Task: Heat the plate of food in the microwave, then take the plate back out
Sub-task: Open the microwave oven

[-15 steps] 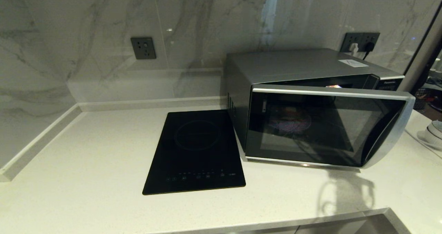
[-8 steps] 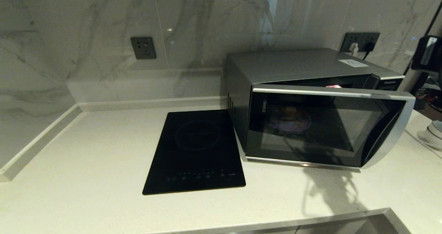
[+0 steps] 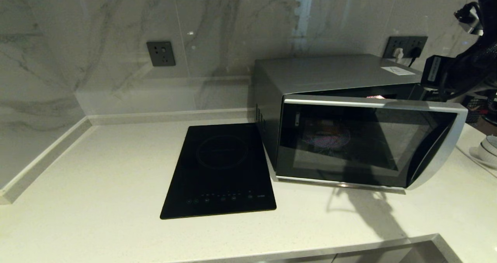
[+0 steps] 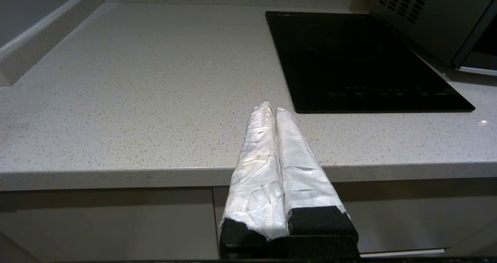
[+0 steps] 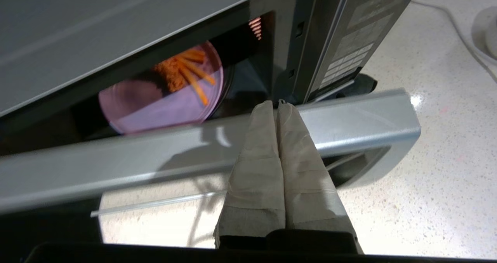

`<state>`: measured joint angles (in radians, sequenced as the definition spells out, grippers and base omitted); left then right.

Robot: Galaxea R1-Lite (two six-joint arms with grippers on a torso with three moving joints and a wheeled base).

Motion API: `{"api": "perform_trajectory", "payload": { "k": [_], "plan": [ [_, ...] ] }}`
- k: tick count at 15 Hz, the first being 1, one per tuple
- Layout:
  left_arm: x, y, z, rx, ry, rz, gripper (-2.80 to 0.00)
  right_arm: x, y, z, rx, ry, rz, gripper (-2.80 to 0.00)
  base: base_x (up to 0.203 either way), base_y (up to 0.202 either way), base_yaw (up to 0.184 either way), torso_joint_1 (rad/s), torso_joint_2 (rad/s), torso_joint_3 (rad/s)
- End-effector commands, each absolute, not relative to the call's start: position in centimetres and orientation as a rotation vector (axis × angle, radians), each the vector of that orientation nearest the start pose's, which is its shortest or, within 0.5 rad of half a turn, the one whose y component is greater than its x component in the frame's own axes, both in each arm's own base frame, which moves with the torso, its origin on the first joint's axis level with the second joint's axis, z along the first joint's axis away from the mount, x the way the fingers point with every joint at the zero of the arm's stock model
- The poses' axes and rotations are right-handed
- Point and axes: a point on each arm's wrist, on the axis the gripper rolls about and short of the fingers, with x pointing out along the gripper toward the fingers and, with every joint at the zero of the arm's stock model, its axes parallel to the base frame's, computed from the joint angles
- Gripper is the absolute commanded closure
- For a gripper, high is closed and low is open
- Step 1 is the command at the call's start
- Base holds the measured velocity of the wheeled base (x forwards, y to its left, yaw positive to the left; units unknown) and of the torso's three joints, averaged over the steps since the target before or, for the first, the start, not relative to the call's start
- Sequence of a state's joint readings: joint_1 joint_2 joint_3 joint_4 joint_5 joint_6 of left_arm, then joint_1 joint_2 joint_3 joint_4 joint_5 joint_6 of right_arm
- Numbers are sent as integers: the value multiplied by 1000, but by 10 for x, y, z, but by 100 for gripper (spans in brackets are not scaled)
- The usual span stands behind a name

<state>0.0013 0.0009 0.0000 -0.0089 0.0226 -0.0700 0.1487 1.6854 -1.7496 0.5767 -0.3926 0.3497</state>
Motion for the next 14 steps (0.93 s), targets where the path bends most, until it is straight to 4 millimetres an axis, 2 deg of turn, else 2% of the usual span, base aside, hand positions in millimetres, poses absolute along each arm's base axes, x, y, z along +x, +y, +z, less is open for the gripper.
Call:
{"api": "perform_trajectory", "payload": {
  "k": [1,4,8,11,14],
  "plan": [
    [-23,0,76,-71,-9,24,0,309,26,330,210,454,-362,0,0,0,0,0,0,0],
    [-23,0,76,-71,-9,24,0,324,7,321,218,473,-425,0,0,0,0,0,0,0],
    [-23,0,76,-71,-9,24,0,326,-8,307,229,525,-452,0,0,0,0,0,0,0],
    [-23,0,76,-71,-9,24,0,316,-9,310,239,529,-431,0,0,0,0,0,0,0],
    [-23,0,76,-71,-9,24,0,292,-6,311,237,542,-410,0,0,0,0,0,0,0]
  ]
}}
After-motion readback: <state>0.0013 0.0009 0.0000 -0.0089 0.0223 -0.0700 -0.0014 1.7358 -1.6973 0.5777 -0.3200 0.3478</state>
